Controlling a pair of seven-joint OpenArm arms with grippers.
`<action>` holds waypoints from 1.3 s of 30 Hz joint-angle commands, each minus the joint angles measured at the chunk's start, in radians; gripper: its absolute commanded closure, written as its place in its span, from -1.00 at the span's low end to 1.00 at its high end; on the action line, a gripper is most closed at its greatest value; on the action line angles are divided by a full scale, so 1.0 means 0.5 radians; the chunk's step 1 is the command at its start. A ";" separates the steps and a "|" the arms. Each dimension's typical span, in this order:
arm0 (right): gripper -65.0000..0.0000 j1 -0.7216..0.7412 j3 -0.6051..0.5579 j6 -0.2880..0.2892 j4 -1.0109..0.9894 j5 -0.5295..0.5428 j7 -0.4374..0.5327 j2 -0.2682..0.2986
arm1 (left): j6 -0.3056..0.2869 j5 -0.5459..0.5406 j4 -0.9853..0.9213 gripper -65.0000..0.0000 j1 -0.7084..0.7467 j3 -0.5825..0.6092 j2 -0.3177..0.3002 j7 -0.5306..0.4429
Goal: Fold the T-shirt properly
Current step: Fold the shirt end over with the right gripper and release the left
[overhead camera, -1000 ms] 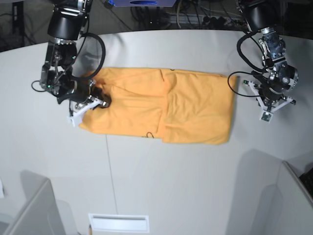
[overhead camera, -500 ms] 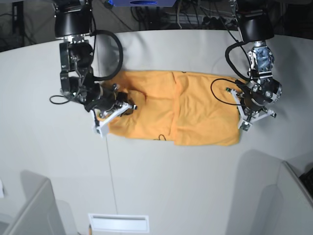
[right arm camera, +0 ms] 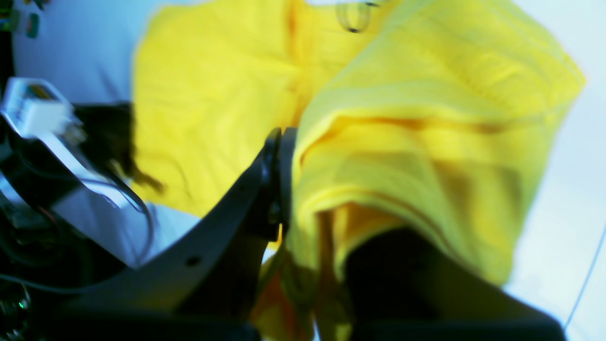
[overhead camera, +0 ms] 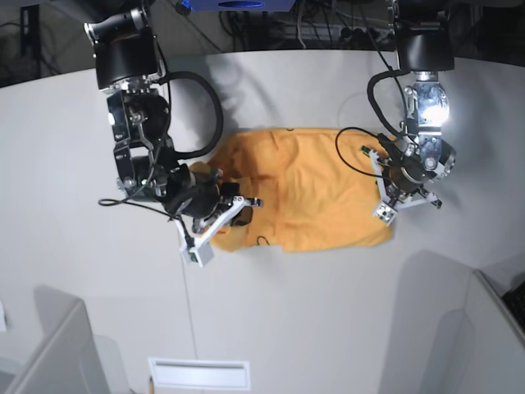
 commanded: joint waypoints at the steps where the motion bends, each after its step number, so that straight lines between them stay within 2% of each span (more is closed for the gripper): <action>1: 1.00 0.069 0.000 0.012 0.043 0.022 0.026 0.008 | -0.018 -0.003 0.021 1.00 -0.024 0.012 -0.015 0.013; 4: 1.00 0.133 0.000 0.012 0.046 0.025 0.020 0.017 | -0.018 -0.022 0.021 1.00 -0.027 0.025 -0.002 0.013; 9: 1.00 0.222 -0.003 0.012 0.043 0.025 -0.063 -0.001 | -0.018 0.000 0.012 1.00 -0.119 0.028 0.087 0.013; 15: 1.00 0.232 -0.006 0.012 0.024 0.019 -0.050 -0.164 | -0.018 0.000 0.024 1.00 -0.153 0.178 0.087 0.016; 19: 1.00 0.253 -0.018 0.012 0.003 -0.120 -0.014 -0.244 | -0.018 0.000 0.024 1.00 -0.159 0.175 0.087 0.016; 23: 1.00 0.278 -0.193 0.012 -0.071 -0.316 -0.007 -0.326 | -0.018 0.000 0.070 1.00 -0.150 0.175 0.080 0.019; 29: 1.00 0.281 -0.423 0.012 -0.138 -0.337 0.207 -0.330 | -0.018 0.000 0.159 1.00 -0.110 0.172 0.056 0.026; 34: 1.00 0.311 -0.448 0.012 -0.430 -0.340 0.358 -0.366 | -0.018 0.000 0.199 1.00 -0.070 0.172 -0.006 0.029; 39: 1.00 0.345 -0.660 0.012 -0.580 -0.340 0.477 -0.369 | -0.018 -0.003 0.199 1.00 -0.002 0.169 -0.042 0.019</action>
